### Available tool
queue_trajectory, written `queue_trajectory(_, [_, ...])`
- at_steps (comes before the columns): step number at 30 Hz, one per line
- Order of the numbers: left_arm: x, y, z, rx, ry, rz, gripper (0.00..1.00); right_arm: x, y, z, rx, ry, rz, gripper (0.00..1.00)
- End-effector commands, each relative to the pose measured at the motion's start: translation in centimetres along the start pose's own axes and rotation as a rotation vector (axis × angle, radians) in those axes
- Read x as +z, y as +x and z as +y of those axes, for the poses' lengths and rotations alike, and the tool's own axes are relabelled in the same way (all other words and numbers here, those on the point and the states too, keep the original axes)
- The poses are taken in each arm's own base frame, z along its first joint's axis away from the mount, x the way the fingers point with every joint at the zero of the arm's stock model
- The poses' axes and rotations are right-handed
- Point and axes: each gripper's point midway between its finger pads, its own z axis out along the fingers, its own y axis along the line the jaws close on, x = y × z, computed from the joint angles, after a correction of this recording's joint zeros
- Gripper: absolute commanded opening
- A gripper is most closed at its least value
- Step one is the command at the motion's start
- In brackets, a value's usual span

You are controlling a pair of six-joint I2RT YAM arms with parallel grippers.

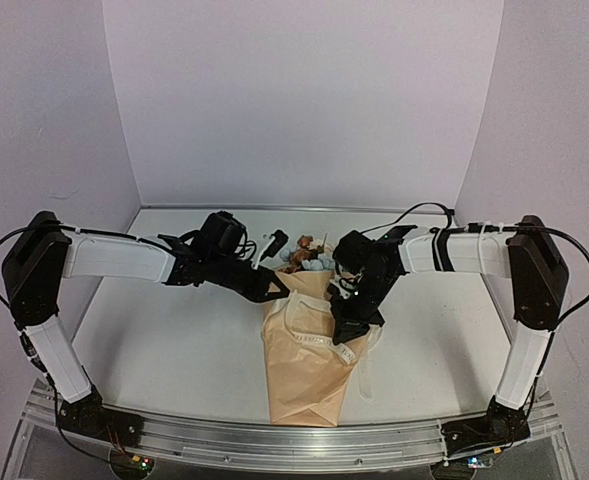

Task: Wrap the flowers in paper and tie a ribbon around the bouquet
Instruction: Cross the ribbon over the folded bouquet.

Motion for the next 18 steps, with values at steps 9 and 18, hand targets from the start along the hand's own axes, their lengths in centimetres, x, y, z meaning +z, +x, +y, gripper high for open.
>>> queue_trajectory(9, [-2.4, -3.1, -1.1, 0.051, -0.021, -0.102, 0.00, -1.3, -0.9, -0.8, -0.085, 0.185, -0.099, 0.00])
queue_trajectory(18, [-1.7, -2.8, -0.3, 0.042, -0.045, -0.091, 0.00, -1.4, 2.7, -1.1, -0.185, 0.212, -0.046, 0.00])
